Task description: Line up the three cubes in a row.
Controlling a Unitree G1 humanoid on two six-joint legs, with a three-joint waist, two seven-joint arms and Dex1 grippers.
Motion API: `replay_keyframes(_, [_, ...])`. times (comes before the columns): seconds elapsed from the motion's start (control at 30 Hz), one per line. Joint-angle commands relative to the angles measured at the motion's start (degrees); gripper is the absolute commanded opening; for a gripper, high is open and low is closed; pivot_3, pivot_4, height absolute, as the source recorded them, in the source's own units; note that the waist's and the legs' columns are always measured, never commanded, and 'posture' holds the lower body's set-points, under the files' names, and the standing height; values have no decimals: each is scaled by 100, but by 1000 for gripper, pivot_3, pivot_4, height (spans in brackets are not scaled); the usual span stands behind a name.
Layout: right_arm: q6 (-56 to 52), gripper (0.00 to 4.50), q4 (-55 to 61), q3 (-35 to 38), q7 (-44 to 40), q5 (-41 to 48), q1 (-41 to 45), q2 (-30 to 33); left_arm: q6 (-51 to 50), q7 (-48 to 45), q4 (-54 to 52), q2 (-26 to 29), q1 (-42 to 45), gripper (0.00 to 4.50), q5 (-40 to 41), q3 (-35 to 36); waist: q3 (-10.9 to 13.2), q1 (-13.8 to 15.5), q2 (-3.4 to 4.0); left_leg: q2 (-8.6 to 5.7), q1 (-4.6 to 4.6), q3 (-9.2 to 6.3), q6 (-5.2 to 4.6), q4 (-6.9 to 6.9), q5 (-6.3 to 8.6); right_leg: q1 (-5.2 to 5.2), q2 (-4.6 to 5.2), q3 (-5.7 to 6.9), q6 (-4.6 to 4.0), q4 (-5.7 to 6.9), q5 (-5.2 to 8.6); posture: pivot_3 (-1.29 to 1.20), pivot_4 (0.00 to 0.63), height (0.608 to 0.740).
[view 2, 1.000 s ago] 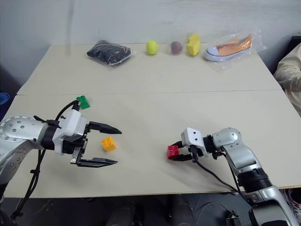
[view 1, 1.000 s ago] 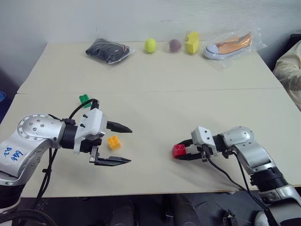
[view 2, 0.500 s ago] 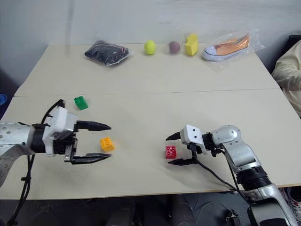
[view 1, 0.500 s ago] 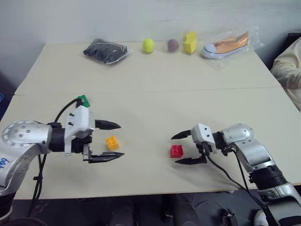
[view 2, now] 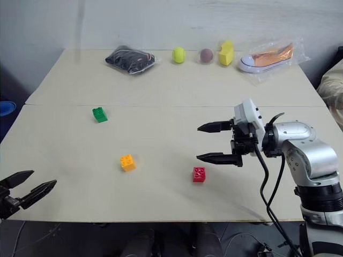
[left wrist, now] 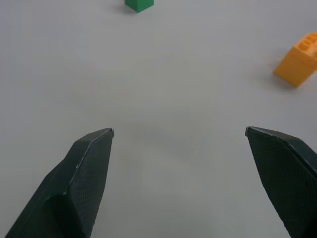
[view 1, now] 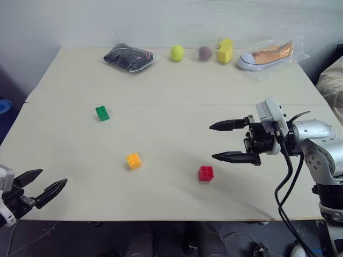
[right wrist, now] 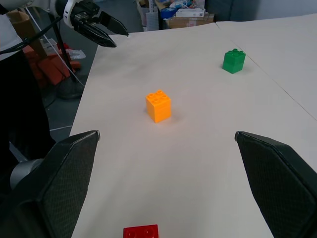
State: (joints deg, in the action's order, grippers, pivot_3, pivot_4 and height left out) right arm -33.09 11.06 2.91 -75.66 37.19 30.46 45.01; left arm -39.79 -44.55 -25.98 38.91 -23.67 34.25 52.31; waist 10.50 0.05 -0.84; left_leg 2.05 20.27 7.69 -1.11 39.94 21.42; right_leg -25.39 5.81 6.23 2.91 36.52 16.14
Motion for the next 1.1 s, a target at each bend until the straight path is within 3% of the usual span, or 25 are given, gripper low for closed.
replay_keyframes(0.03, [32, 4480, 49, 37, -18, 60, 199, 59, -145, 356, 164, 367, 711, 4500, 215, -103, 0, -2, 0, 0, 1, -7, 3, 0, -3, 1, 0, 6, 0, 3, 0, 0, 150, 740])
replay_keyframes(0.2, [80, 4480, 8, 23, 102, 19, 317, -23, -626, 1533, 1014, 815, 2503, 4500, -419, -1439, 0, -20, 3, -3, 2, -6, 2, -1, -8, 1, -3, 10, -1, 11, -1, 0, 150, 740])
replay_keyframes(0.37, [84, 4480, 317, 1, 383, 60, 157, -183, -1439, 2790, 1665, 364, 4542, 4500, -780, -2559, -2, -11, -2, -6, 10, 1, -7, 1, -17, 0, -9, 11, 8, 31, -6, 0, 150, 740])
replay_keyframes(0.6, [27, 4480, 620, 84, 651, 165, -60, -249, -1856, 4006, 2473, -506, 6015, 4500, -1499, -3466, 1, -13, -7, -15, 13, 19, -15, 4, -21, -2, -15, 4, 22, 25, -13, 0, 150, 740])
replay_keyframes(0.83, [96, 4480, 682, 87, 821, 139, -174, -281, -1673, 5084, 3787, -1185, 7056, 4500, -2071, -3397, 3, 8, -10, -15, 10, 22, -13, 7, -24, -3, -19, 1, 23, 31, -14, 0, 150, 740])
replay_keyframes(1.1, [102, 4480, 815, 104, 973, 206, -274, -313, -1268, 5767, 4971, -1711, 7559, 4500, -2254, -3094, 3, 20, -11, -17, 11, 23, -14, 8, -26, -3, -17, 2, 27, 31, -16, 0, 150, 740])
